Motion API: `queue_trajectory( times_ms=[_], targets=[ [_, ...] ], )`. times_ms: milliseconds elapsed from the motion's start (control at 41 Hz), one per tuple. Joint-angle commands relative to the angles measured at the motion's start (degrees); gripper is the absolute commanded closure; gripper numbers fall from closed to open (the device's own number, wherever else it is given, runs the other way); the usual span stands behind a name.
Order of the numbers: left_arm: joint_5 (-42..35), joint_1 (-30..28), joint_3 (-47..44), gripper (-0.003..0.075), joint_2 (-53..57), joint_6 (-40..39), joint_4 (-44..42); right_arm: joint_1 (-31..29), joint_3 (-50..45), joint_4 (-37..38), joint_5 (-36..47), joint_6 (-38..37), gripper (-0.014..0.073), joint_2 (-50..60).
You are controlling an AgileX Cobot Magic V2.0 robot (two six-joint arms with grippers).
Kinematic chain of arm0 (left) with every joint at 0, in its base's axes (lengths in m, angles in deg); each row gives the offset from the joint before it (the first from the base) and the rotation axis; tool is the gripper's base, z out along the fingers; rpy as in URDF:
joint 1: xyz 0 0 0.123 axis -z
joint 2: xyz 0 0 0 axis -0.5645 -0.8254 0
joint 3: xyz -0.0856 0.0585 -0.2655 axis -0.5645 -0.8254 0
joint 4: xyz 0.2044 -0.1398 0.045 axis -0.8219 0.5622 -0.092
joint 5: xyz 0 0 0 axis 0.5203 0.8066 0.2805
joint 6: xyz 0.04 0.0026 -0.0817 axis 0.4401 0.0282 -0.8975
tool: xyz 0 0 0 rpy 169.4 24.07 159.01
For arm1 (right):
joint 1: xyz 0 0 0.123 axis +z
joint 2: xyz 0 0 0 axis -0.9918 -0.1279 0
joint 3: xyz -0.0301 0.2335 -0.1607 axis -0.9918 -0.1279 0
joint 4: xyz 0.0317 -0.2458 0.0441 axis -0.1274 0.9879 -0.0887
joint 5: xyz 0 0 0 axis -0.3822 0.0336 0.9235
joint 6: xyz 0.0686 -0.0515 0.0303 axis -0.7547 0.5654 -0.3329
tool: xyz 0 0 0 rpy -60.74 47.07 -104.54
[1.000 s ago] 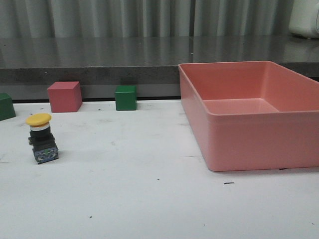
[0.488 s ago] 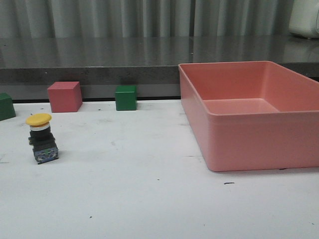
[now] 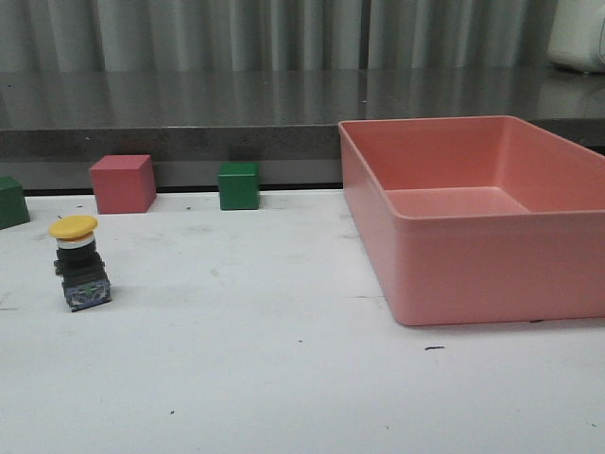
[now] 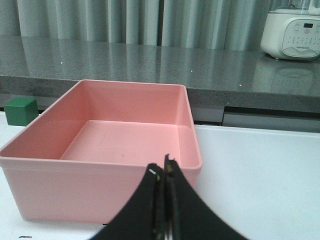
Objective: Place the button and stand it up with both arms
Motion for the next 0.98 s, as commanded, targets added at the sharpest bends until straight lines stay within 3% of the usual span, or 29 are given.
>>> queue_trajectory(
  times_ms=[0,951],
  targets=[
    [-4.7,0.0,-0.8,0.0740,1.3,-0.5,0.4,-0.3,0.2,-0.2,4.1,0.0,0.0662,1.1],
    [-4.7,0.0,-0.8,0.0740,1.3,-0.5,0.4,0.9,0.2,-0.2,4.1,0.0,0.0662,1.1]
  ],
)
